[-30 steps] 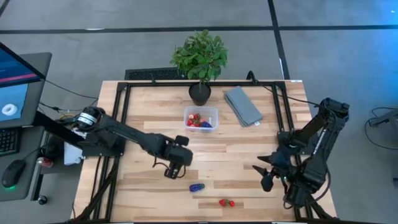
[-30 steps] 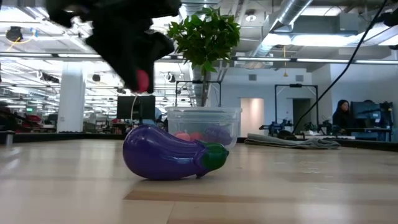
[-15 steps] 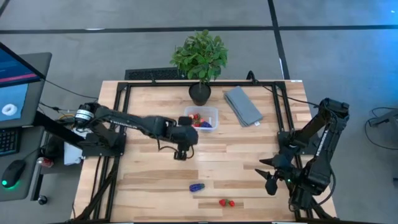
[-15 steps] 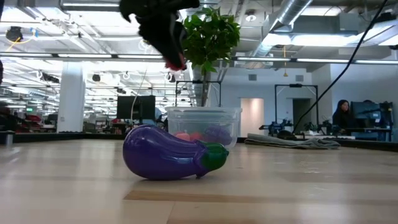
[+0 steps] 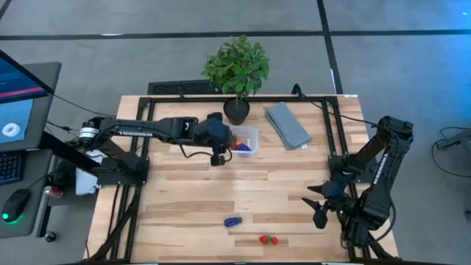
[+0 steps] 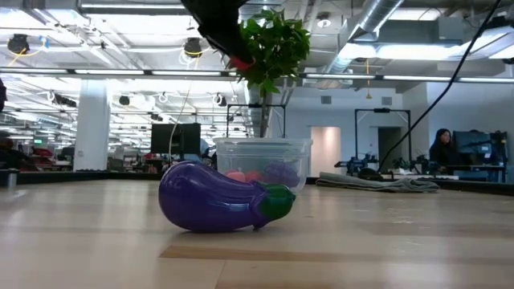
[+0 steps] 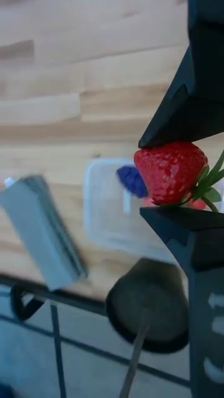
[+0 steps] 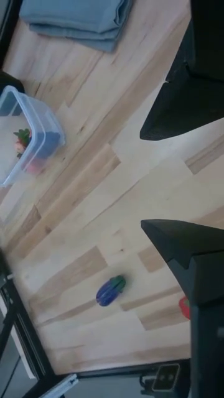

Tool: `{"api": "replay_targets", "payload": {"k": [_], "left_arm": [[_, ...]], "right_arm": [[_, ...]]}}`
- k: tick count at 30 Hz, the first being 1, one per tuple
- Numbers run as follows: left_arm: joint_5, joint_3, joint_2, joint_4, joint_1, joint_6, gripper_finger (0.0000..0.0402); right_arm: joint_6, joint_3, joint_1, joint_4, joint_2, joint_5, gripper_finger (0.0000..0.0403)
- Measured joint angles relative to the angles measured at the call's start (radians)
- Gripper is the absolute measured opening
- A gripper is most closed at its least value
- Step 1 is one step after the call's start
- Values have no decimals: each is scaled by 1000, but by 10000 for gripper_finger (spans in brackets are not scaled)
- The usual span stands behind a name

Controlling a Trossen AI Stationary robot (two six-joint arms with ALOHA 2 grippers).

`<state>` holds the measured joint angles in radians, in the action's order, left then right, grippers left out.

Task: Pick and placing Produce into tupperware
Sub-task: Put the left red strawberry into the transparent bin

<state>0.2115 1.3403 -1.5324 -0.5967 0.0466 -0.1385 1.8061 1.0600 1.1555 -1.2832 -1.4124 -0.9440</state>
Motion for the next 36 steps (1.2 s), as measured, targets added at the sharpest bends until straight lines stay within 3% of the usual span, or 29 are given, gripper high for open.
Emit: {"api": "replay_targets", "payload": {"k": [10,25,36], "left_arm": [[-31,0,7,48,89,-67,135],[-164,0,7,70,219,-107,135],[-203,-1,-6,78,259,-131,135]], "right_arm": [[0,0,-32,-14,0,-3,244],[0,0,-90,-52,0,-3,244],[0,0,-115,-52,0,-15,244]]}}
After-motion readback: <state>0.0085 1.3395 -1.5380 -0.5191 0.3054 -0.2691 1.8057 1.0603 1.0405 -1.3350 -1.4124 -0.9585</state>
